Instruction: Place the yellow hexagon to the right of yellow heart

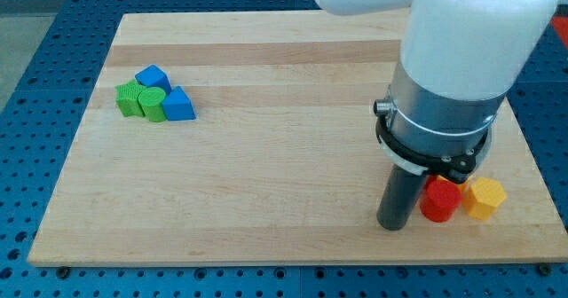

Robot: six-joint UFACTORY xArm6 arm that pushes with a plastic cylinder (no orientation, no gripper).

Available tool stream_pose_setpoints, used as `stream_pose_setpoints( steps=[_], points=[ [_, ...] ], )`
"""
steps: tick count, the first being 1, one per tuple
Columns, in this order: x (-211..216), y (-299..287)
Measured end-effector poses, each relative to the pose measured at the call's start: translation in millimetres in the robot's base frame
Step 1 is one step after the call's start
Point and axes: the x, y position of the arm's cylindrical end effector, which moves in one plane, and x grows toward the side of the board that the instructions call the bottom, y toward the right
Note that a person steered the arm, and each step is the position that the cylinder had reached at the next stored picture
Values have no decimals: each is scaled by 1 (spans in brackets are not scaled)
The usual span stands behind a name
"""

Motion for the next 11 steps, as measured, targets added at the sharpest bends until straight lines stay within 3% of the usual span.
stream_pose_setpoints(
  steps=[2,4,7,9,11],
  points=[
    [24,31],
    [20,120],
    [-5,94],
    [-41,94],
    [-50,120]
  ],
)
